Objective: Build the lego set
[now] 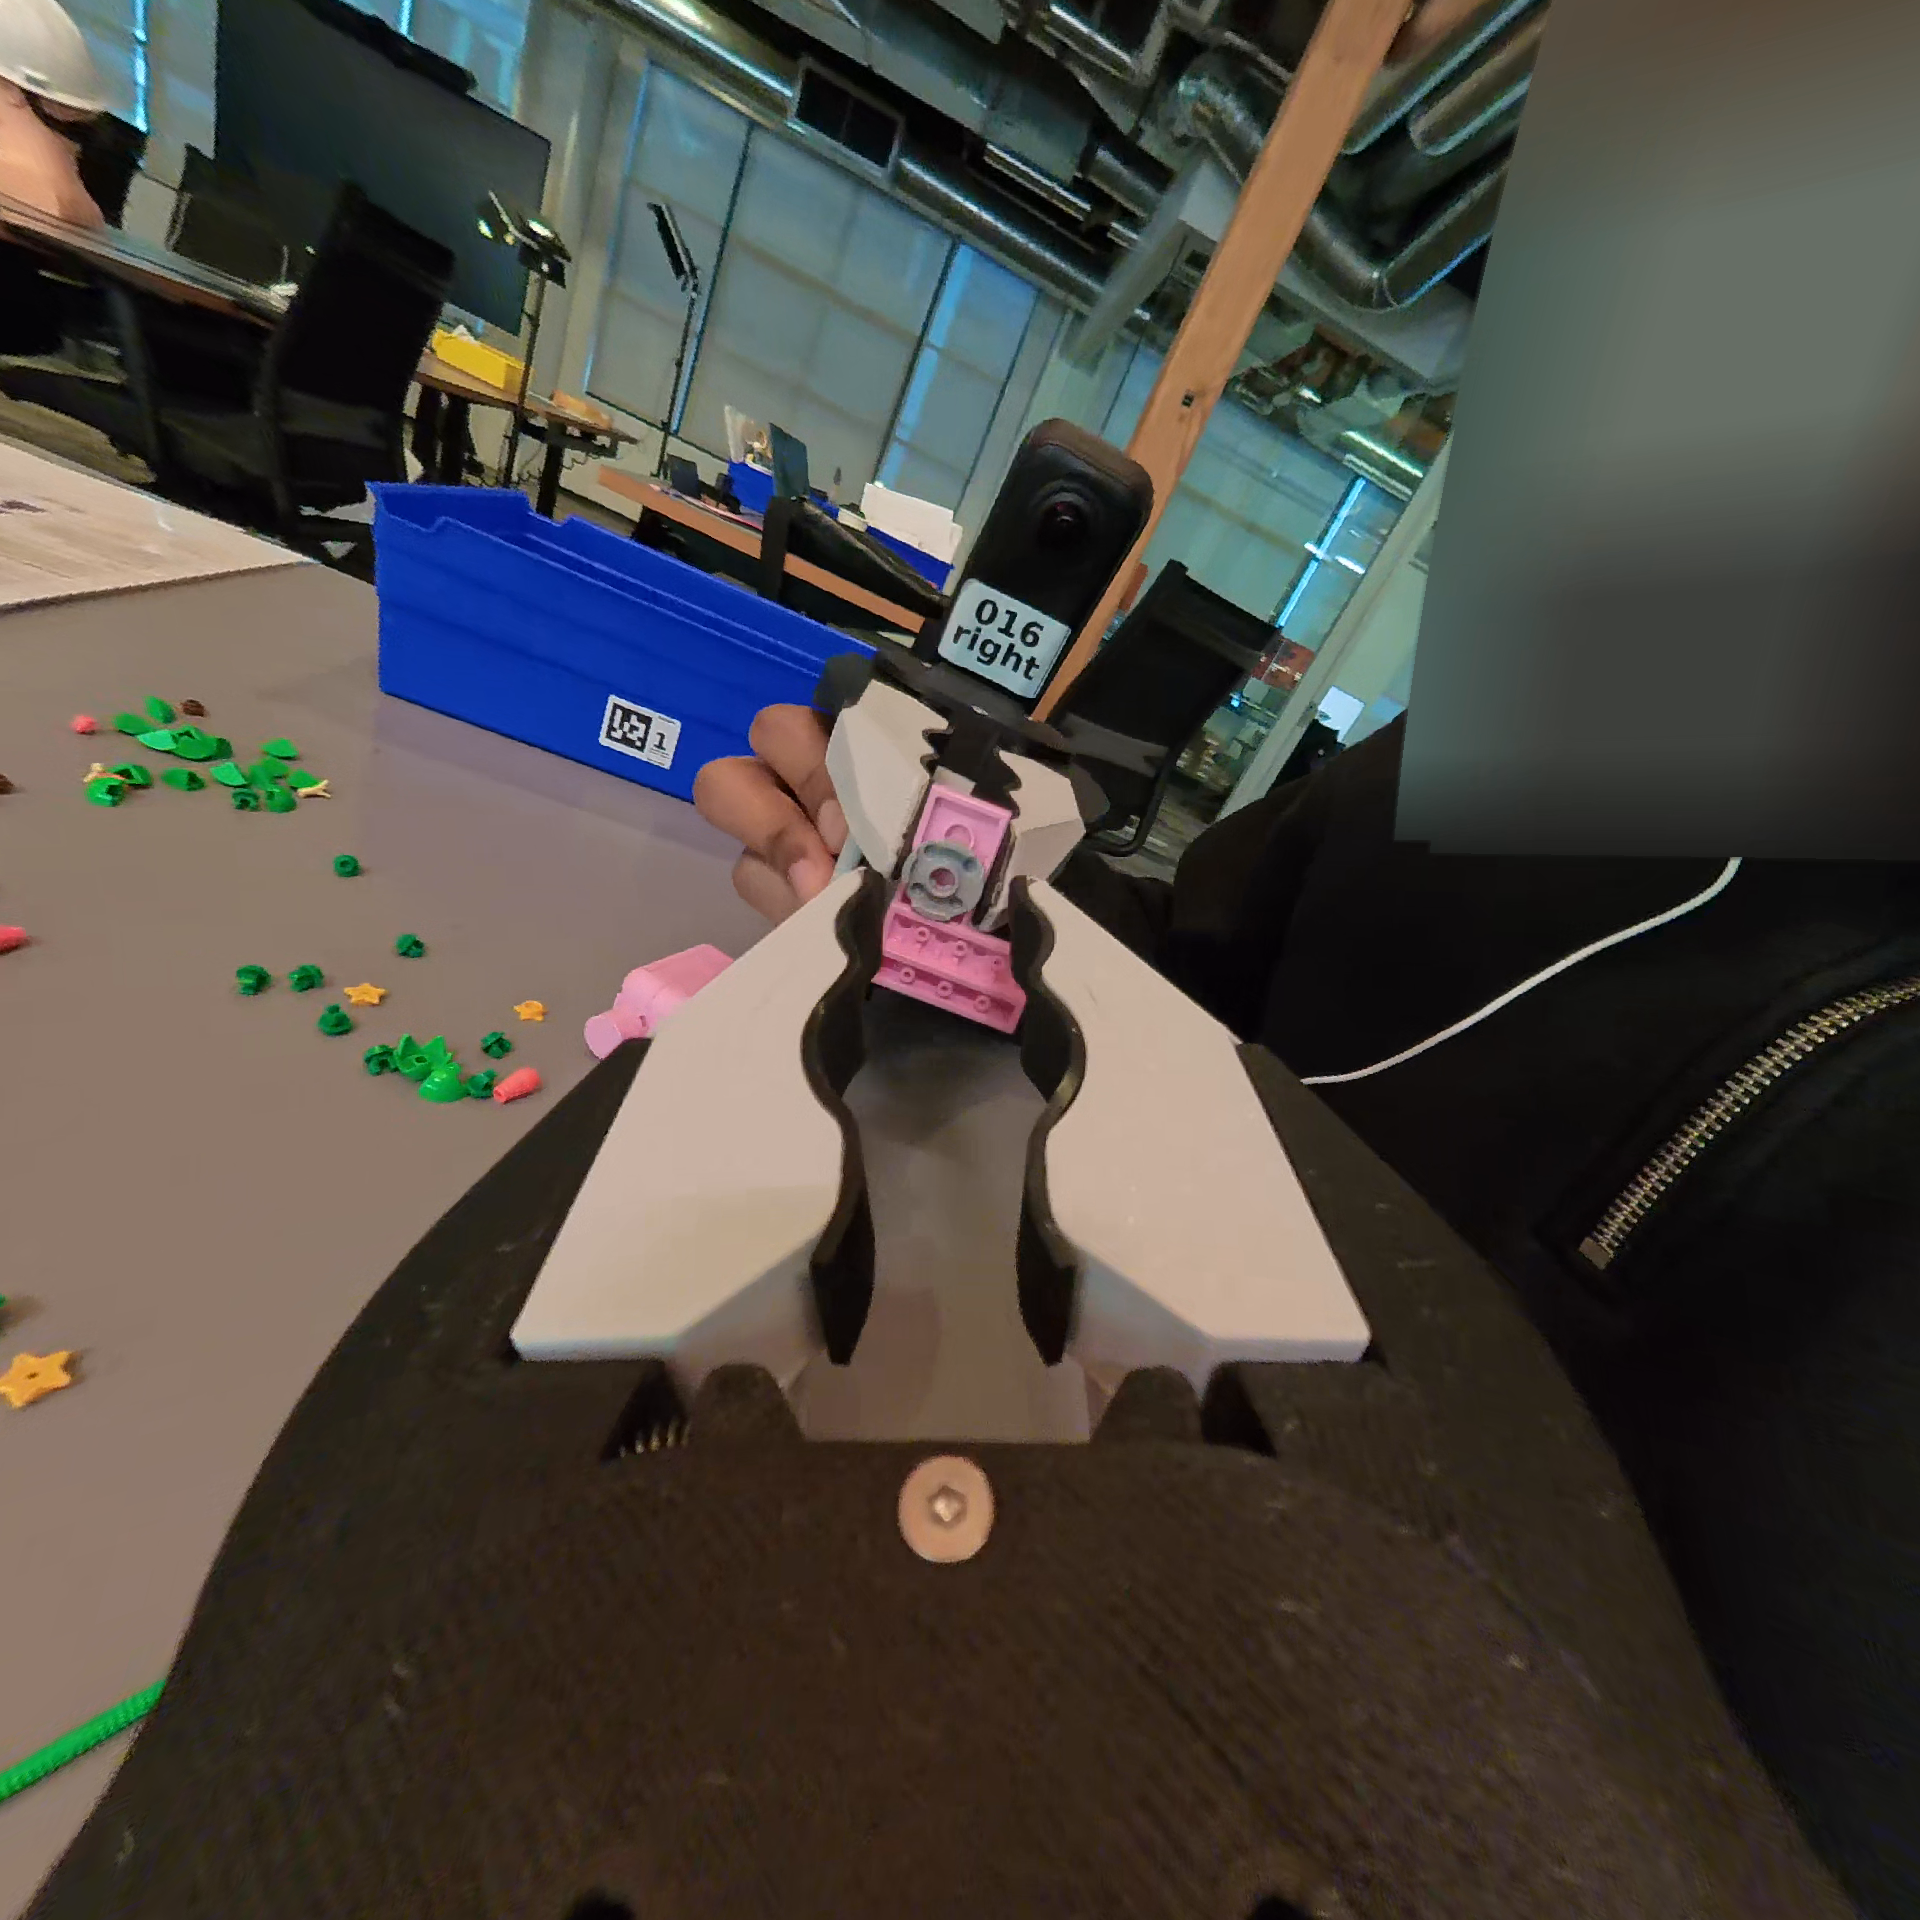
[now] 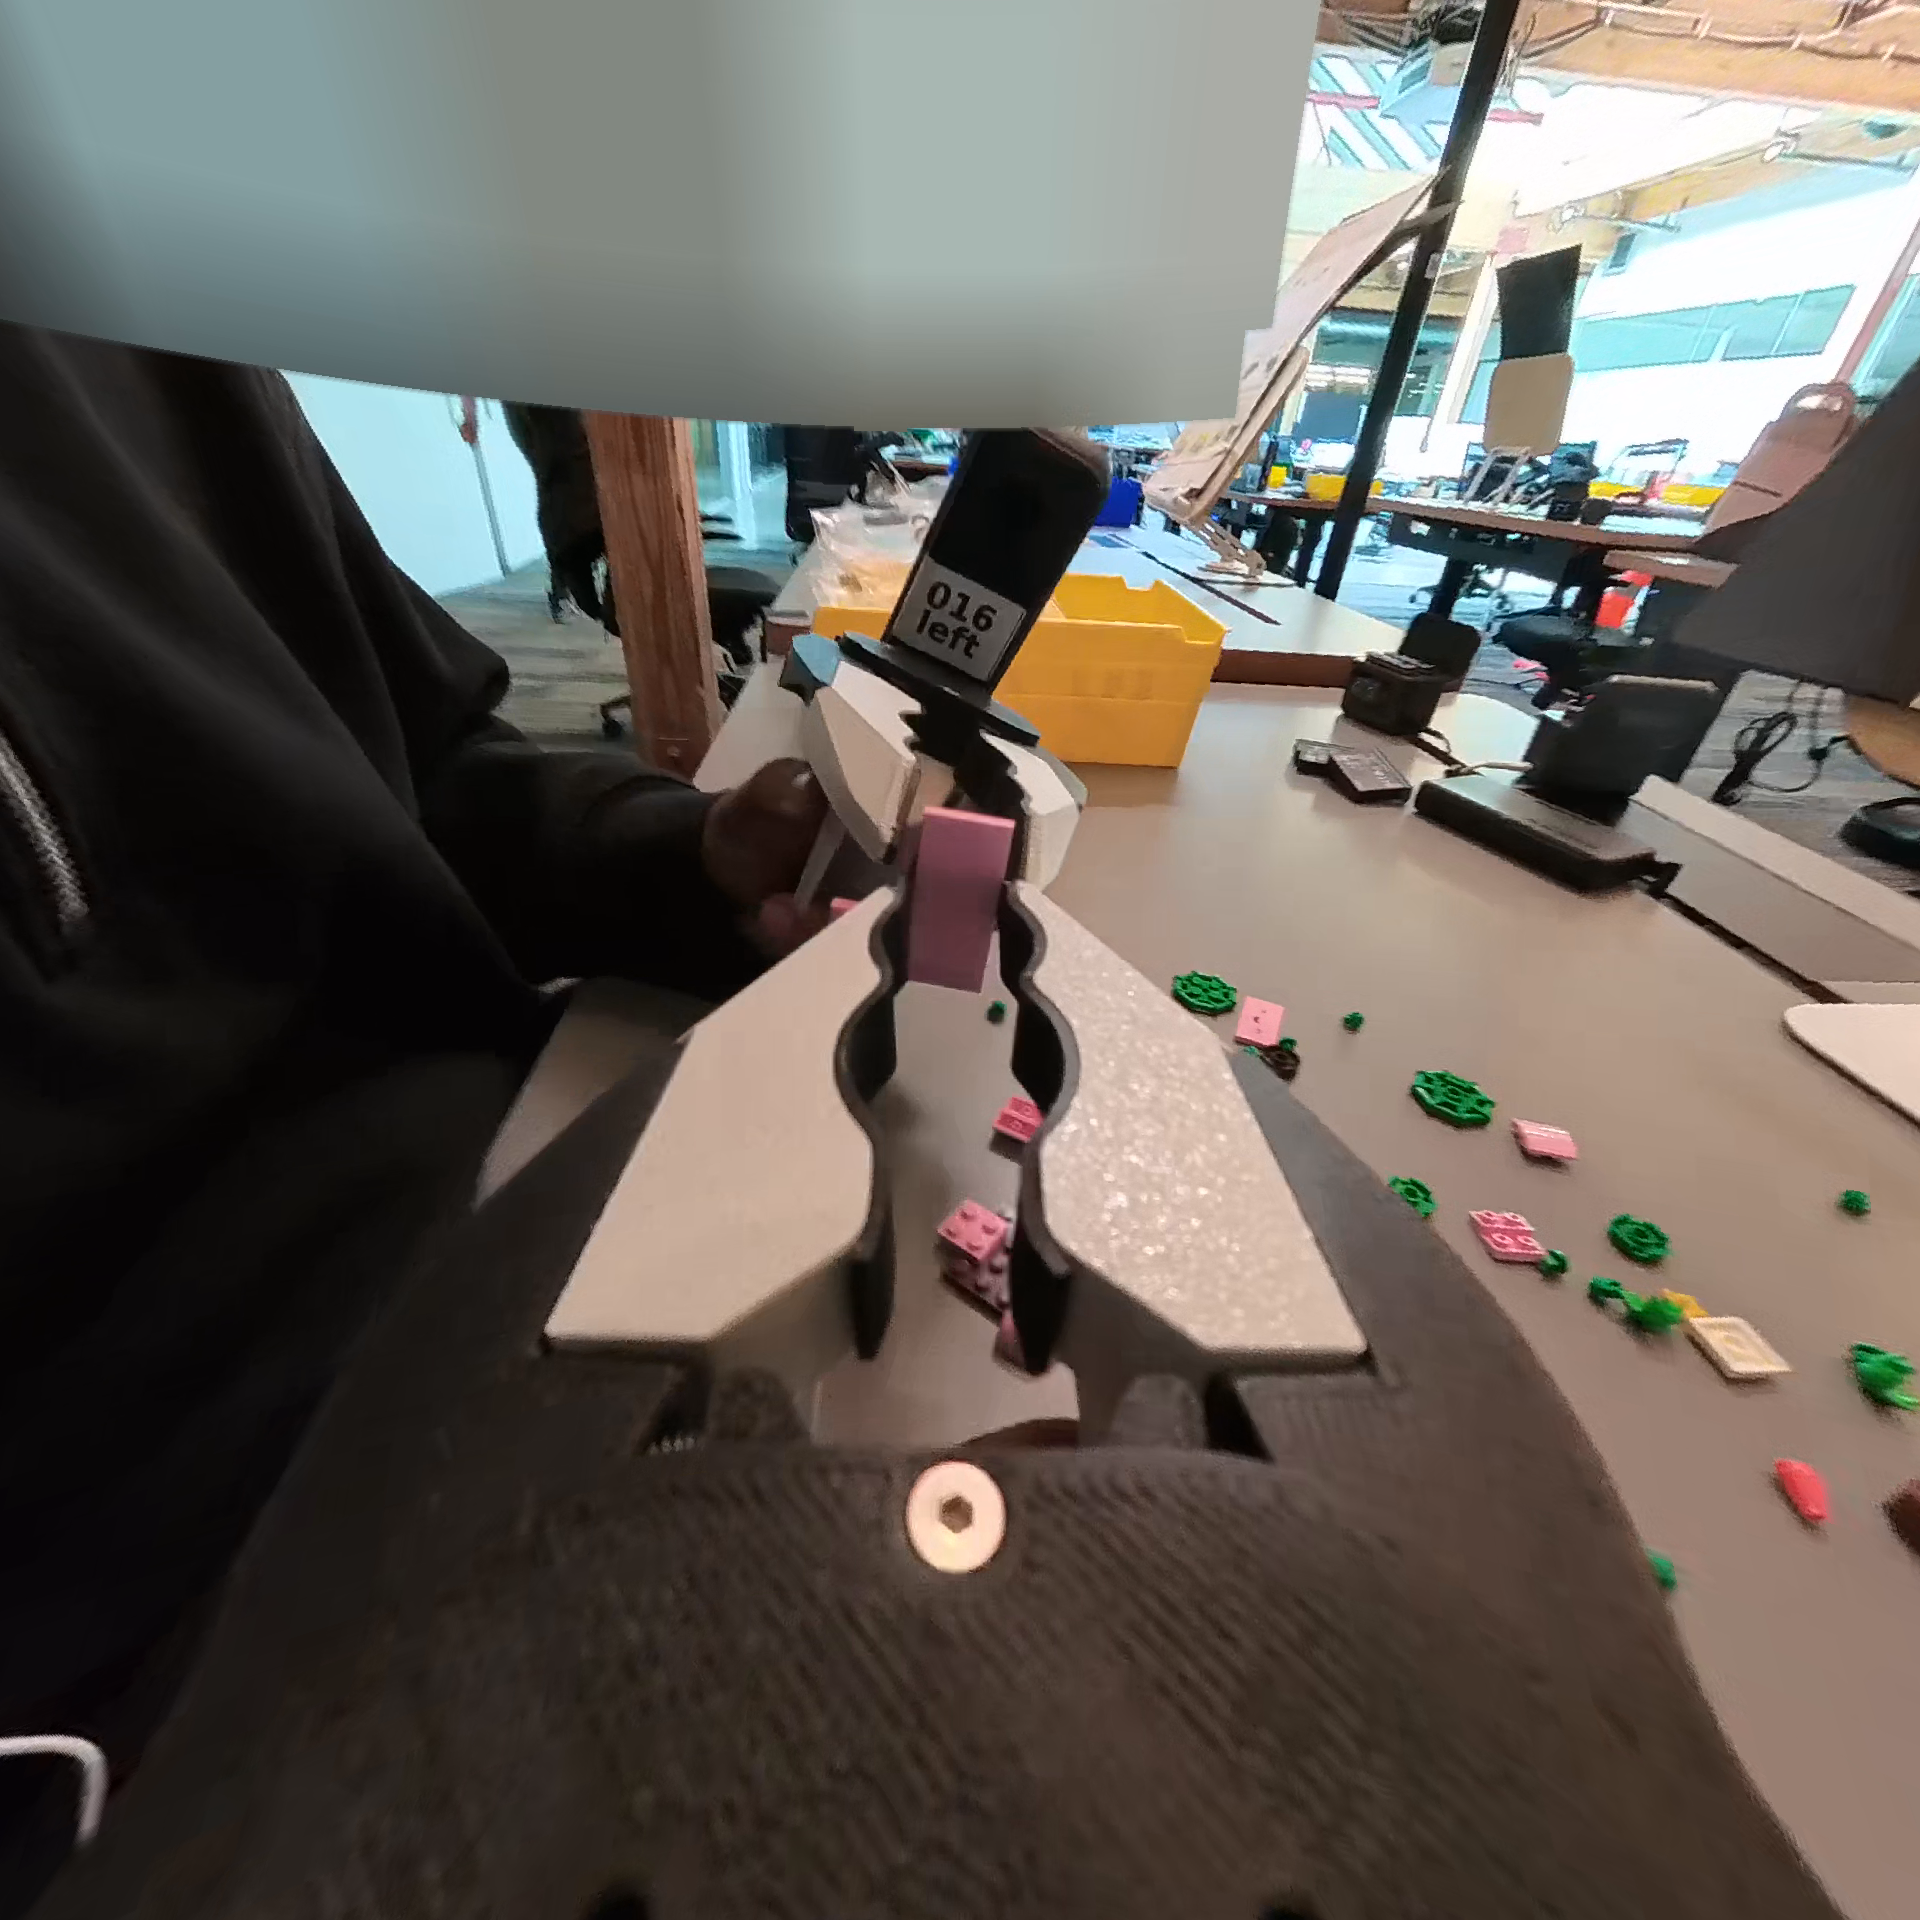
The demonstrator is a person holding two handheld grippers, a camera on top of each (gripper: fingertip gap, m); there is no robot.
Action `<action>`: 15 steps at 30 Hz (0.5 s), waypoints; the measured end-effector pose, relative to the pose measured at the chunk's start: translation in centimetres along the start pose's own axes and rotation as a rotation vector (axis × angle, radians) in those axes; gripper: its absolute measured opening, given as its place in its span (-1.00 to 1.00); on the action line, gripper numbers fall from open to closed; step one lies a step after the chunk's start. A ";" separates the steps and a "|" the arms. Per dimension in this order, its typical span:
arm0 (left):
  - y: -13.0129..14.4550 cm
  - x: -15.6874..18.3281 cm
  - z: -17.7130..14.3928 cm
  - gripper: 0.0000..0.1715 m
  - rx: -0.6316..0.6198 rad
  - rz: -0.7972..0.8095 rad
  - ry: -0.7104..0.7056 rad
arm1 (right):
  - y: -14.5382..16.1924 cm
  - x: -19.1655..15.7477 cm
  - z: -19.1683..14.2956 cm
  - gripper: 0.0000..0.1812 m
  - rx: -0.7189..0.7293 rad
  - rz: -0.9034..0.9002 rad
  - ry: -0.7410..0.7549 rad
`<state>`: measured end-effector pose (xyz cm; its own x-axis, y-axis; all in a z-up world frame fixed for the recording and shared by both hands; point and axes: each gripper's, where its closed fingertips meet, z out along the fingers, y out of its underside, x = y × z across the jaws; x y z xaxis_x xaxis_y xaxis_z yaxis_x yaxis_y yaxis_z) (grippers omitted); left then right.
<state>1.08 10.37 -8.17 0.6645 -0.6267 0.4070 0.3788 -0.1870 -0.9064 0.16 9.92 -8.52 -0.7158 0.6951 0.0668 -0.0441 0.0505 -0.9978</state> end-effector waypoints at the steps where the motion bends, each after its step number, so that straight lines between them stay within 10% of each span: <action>1: 0.2 0.0 0.1 -0.76 -0.009 -0.009 0.003 | 0.1 -0.1 0.0 -0.84 -0.006 -0.018 0.005; 15: 0.4 0.1 0.3 -0.86 -0.003 -0.089 0.043 | 0.1 -0.3 0.1 -0.83 -0.005 -0.112 0.030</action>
<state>1.50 10.46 -8.45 0.6000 -0.6395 0.4806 0.4329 -0.2457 -0.8673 0.31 9.66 -8.63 -0.6857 0.7058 0.1779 -0.1190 0.1325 -0.9840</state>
